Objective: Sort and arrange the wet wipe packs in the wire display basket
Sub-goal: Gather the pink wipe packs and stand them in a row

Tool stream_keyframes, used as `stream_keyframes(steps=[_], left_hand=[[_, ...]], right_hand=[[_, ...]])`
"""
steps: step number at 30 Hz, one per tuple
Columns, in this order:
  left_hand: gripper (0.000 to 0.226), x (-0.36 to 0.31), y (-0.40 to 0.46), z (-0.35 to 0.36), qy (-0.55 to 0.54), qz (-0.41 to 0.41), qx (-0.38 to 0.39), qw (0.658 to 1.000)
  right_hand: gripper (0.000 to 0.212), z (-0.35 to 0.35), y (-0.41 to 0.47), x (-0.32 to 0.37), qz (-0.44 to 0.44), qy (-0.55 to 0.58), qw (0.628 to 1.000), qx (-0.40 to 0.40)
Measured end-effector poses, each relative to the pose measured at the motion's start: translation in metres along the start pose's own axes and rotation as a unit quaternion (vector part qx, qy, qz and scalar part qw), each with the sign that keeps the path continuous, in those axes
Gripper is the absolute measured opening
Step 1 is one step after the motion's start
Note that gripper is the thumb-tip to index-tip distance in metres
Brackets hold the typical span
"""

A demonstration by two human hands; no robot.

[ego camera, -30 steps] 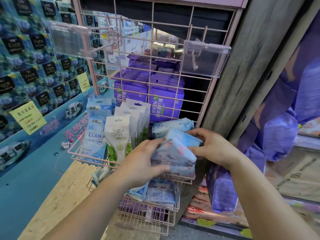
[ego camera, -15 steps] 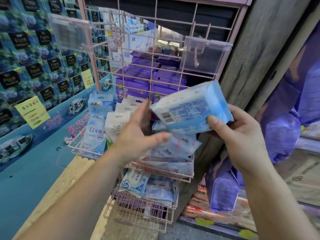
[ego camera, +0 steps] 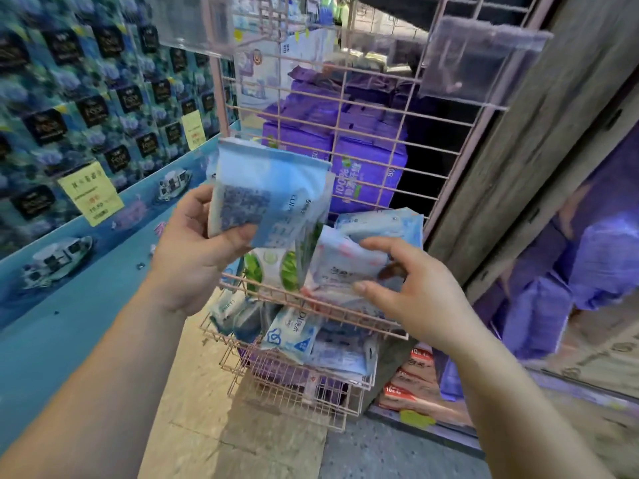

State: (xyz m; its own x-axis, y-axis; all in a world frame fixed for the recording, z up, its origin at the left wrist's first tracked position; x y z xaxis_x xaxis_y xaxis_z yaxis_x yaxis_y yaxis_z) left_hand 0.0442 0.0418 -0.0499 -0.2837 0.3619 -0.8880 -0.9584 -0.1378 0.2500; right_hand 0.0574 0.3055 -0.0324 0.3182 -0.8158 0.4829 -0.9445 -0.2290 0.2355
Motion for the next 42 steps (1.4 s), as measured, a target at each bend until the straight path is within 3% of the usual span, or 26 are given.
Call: stream_keyframes(steps=[3, 4, 6, 7, 9, 12, 14, 16, 19, 23, 24, 26, 30, 37, 42], left_hand=[[0.091, 0.003, -0.008, -0.007, -0.021, -0.030, 0.013, 0.999], [0.085, 0.004, -0.012, -0.011, -0.028, -0.041, 0.020, 0.999], [0.048, 0.009, -0.024, -0.023, -0.041, -0.073, 0.023, 0.996], [0.043, 0.014, -0.032, -0.030, -0.042, -0.099, 0.026, 0.994], [0.046, 0.030, -0.053, -0.046, -0.043, -0.169, 0.060, 0.983], [0.088, 0.065, -0.086, -0.064, 0.001, -0.316, 0.102, 0.943], [0.104, 0.091, -0.102, -0.069, 0.021, -0.380, 0.063, 0.923], [0.102, 0.112, -0.111, -0.067, 0.017, -0.416, 0.019, 0.909], [0.082, 0.137, -0.113, -0.061, 0.008, -0.434, -0.043, 0.900], [0.056, 0.159, -0.108, -0.050, -0.013, -0.419, -0.126, 0.899], [0.049, 0.164, -0.106, -0.048, -0.013, -0.415, -0.138, 0.899], [0.036, 0.170, -0.105, -0.047, -0.002, -0.408, -0.151, 0.900], [0.032, 0.179, -0.104, -0.046, 0.006, -0.398, -0.180, 0.900], [0.052, 0.176, -0.095, -0.052, -0.027, -0.404, -0.209, 0.890], [0.064, 0.167, -0.089, -0.056, -0.016, -0.405, -0.187, 0.895]], right_hand=[[0.012, 0.007, 0.006, -0.006, 0.035, -0.004, 0.998, -0.047], [0.010, 0.005, 0.006, -0.009, 0.052, -0.009, 0.997, -0.055], [0.010, -0.001, 0.003, -0.022, 0.085, -0.011, 0.993, -0.075], [0.010, -0.002, 0.000, -0.028, 0.099, -0.009, 0.991, -0.085], [0.006, -0.002, -0.008, -0.037, 0.125, 0.038, 0.988, -0.089], [0.010, 0.006, -0.023, -0.047, 0.163, 0.170, 0.961, -0.142], [0.010, 0.014, -0.035, -0.061, 0.210, 0.222, 0.925, -0.226], [0.019, 0.032, -0.050, -0.079, 0.269, 0.230, 0.903, -0.244], [0.021, 0.078, -0.072, -0.101, 0.286, 0.155, 0.941, -0.088], [0.014, 0.138, -0.079, -0.118, 0.218, 0.085, 0.969, 0.084], [0.009, 0.150, -0.076, -0.122, 0.199, 0.056, 0.973, 0.106], [0.024, 0.166, -0.066, -0.128, 0.142, -0.073, 0.979, 0.126], [0.035, 0.179, -0.042, -0.125, 0.078, -0.285, 0.944, 0.146], [0.063, 0.185, -0.004, -0.129, 0.122, -0.319, 0.860, 0.379], [0.059, 0.175, -0.007, -0.123, 0.158, -0.226, 0.891, 0.360]])
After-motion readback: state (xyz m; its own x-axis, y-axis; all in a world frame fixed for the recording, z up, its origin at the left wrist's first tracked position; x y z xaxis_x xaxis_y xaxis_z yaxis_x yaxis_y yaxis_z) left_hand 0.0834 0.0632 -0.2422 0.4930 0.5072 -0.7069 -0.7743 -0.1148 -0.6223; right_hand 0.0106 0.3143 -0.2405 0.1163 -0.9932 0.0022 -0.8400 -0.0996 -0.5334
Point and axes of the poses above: each hand's wrist, its own y-axis towards the middle knuckle, its own z-axis out of the palm, x = y × z, the point moved 1 cm from there along y, towards the middle knuckle, and after that the axes turned 9 degrees about -y, right-handed, at the moved point
